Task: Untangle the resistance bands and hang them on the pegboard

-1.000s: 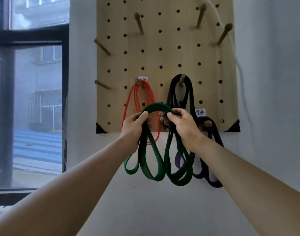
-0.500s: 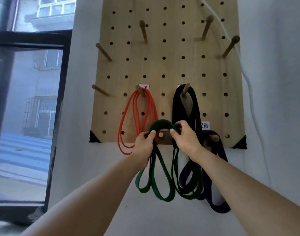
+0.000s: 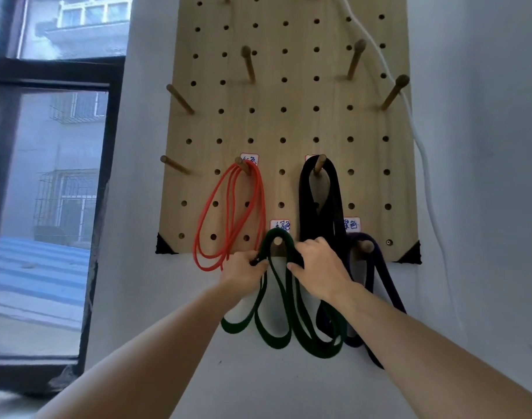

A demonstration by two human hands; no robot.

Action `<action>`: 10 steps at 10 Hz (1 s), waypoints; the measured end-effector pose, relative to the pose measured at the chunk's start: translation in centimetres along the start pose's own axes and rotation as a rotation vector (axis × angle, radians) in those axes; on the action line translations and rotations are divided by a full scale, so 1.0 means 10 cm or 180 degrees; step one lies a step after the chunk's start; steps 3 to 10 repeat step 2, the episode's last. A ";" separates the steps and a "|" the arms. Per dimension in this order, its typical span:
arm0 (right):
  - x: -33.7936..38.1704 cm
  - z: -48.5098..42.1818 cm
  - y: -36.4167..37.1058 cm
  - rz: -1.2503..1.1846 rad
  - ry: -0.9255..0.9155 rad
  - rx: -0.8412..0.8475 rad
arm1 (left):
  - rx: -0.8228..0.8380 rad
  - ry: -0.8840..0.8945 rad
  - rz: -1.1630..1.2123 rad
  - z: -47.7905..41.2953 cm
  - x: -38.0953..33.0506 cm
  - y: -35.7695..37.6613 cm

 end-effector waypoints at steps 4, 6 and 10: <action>0.06 0.33 -0.20 0.0139 -0.0444 0.0131 | 0.0455 0.0096 -0.0322 0.40 -0.04 -0.16; 0.06 0.33 -0.20 0.0139 -0.0444 0.0131 | 0.0455 0.0096 -0.0322 0.40 -0.04 -0.16; 0.06 0.33 -0.20 0.0139 -0.0444 0.0131 | 0.0455 0.0096 -0.0322 0.40 -0.04 -0.16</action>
Point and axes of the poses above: each hand's wrist, its own z-axis away from the middle knuckle, its own y-axis out of the palm, x = y × z, the point moved 4 cm from there along -z, towards the middle knuckle, and after that the axes turned 11 degrees about z, right-handed, at the moved point
